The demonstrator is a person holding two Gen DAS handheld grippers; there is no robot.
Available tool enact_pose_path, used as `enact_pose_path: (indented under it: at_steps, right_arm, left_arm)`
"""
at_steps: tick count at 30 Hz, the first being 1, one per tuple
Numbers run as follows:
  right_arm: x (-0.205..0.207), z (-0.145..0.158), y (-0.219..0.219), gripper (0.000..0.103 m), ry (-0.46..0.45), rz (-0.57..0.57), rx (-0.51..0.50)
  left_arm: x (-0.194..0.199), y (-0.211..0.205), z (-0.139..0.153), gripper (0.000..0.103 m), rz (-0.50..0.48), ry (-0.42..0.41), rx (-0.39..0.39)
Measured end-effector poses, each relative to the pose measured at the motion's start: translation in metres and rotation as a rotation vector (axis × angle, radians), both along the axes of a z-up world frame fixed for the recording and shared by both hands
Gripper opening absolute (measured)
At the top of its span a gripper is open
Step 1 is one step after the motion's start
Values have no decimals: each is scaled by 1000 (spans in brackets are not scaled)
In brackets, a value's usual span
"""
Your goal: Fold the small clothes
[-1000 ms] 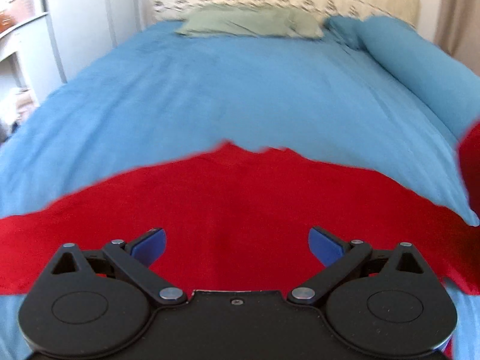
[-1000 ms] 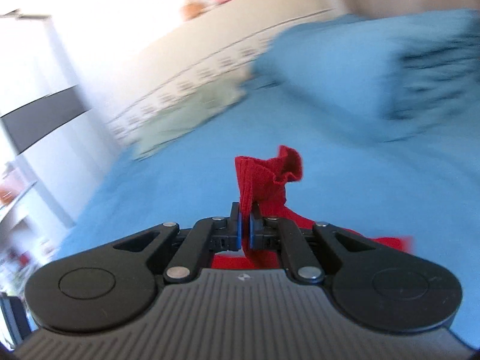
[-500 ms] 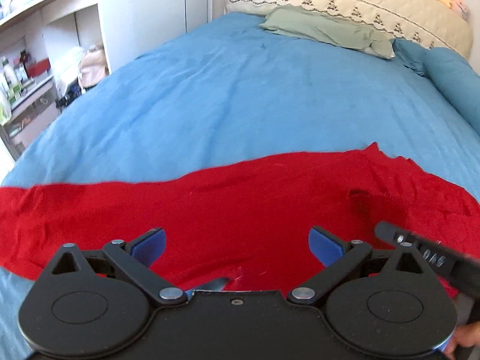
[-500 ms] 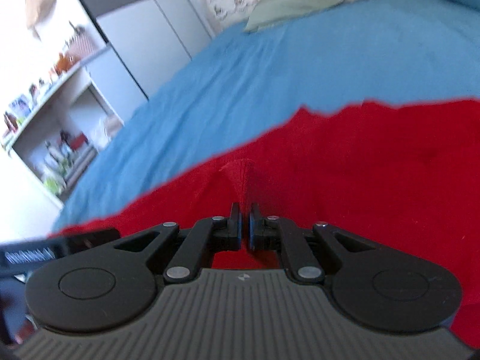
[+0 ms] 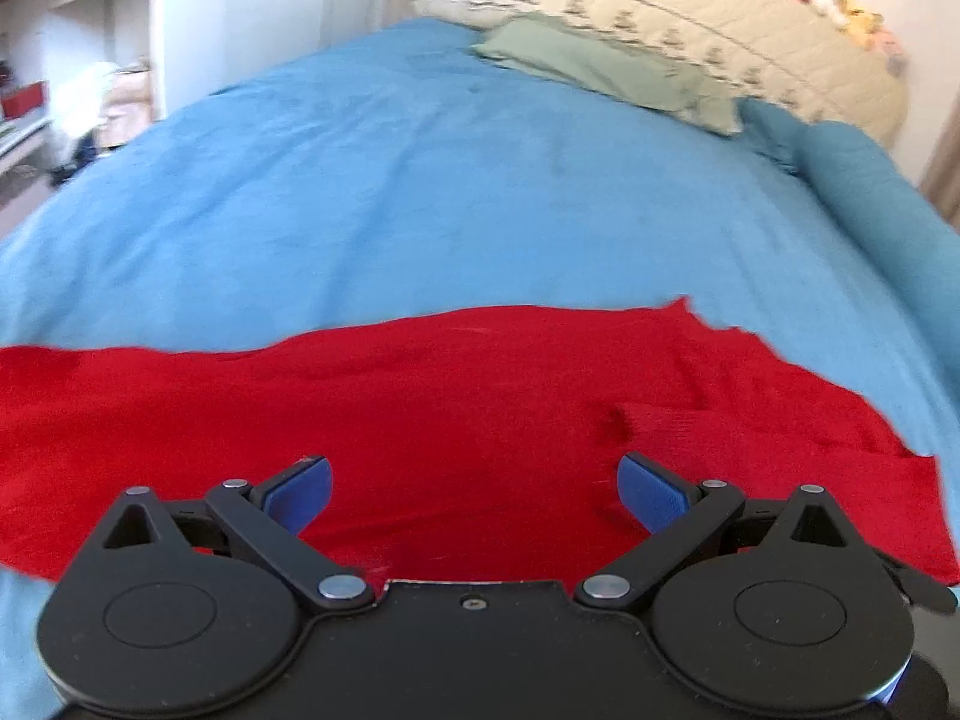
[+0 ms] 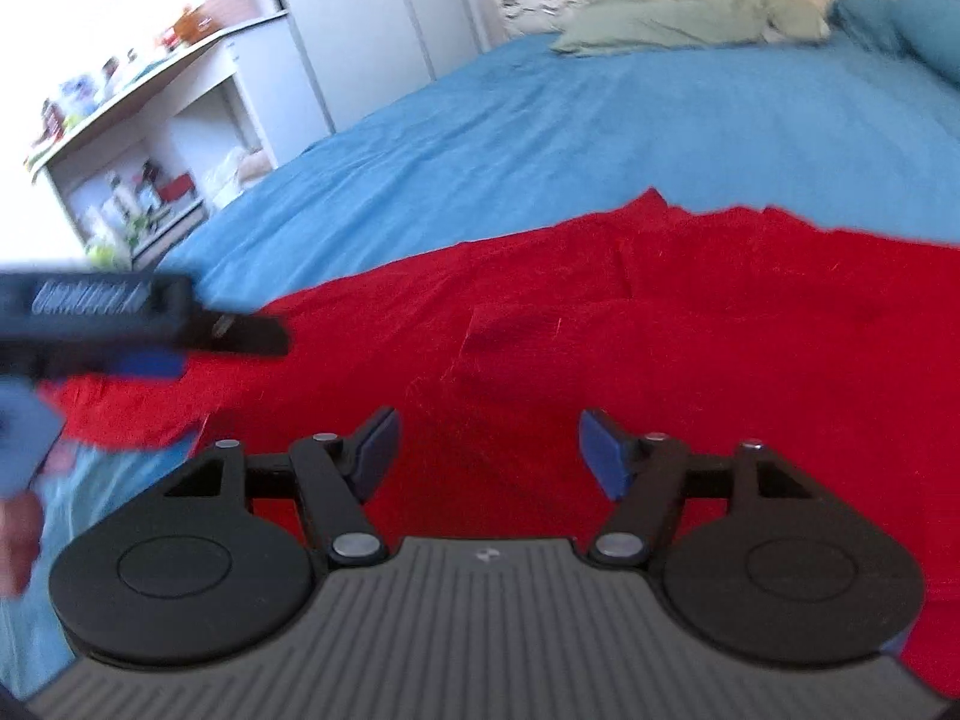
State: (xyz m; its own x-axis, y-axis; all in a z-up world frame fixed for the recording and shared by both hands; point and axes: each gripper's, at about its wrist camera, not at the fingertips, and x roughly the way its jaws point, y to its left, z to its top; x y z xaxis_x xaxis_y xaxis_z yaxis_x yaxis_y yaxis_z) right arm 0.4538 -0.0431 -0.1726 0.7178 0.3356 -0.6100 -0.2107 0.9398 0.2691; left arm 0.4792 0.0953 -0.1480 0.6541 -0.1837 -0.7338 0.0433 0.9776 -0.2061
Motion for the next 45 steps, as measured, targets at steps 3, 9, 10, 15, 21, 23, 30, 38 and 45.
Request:
enact_pose_path:
  at_steps: [3,9,10,15,21,23,30,38,45]
  right_arm:
    - [-24,12,-18,83,-34,7,-51]
    - [-67,20,-60,95,-70,-22,-140]
    - [-72,20,-65,95,-71,-23,-145]
    - [-84,13,-84,95,-65,-57,-134]
    - [-86,10,-89,95,-67,-87,-125]
    - [-86,12,-90,95,-70,-96,-115]
    - [-86,14,-89,95,-79,-110,-115]
    - [-86,24,-86,95,-98,-111,-138]
    - [-86,36,-82,94,-108,-104,-142]
  left_arm:
    - [11,-23,-6,103,-89,9,-2]
    - [17,-58,-30,93,-237,27,87]
    - [17,-60,-33,91,-247,35,91]
    - [17,-63,-40,88,-264,49,12]
    - [22,-64,-40,62,-253,69,-57]
    - [22,-64,-39,50,-251,79,-65]
    - [21,-57,-37,8,-223,97,-64]
    - [10,-53,-4,8,-194,-38,25]
    - [-3,-20,12,8,-129,-108,120]
